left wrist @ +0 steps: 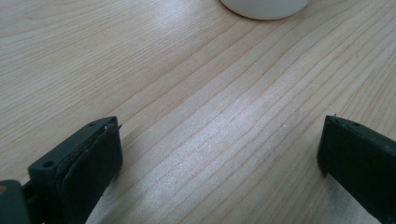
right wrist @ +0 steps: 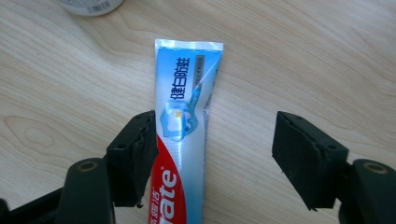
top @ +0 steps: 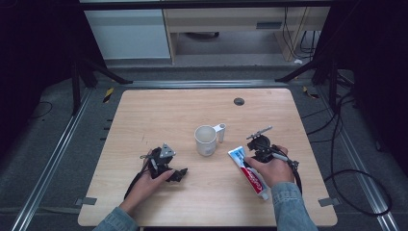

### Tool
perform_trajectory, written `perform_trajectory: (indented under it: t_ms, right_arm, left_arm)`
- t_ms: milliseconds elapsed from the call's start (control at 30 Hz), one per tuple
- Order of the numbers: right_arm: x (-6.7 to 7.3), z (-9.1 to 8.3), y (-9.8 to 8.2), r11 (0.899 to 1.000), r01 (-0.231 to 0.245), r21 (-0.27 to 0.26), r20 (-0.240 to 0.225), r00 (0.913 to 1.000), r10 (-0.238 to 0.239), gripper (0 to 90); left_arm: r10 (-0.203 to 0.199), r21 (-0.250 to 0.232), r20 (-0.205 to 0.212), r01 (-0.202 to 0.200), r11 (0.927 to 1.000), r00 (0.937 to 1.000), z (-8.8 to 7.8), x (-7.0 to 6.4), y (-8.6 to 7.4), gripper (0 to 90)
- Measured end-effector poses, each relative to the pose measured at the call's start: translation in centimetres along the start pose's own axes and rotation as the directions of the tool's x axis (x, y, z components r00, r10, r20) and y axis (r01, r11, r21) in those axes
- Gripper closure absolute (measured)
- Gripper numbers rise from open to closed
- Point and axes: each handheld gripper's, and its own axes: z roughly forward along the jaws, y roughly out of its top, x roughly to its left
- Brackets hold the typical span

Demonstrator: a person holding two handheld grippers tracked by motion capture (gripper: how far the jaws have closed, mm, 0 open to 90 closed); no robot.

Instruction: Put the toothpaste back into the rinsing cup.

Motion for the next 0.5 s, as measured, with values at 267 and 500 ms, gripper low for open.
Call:
perform_trajectory:
  t_ms: [267,500]
  right_arm:
    - [0.5,1.1,0.3,0.999,0.017,0.044,-0.034,0.9993,-0.016,35.7]
    - [1.2,2.1,0.5,0.995,0.037,0.091,-0.043,0.9985,-0.034,34.1]
  left_arm:
    - [0.003,0.002,0.0,-0.003,1.0,1.0,0.0,0.0,0.0,0.0]
    - [0.004,0.003,0.0,-0.004,1.0,1.0,0.0,0.1,0.0,0.0]
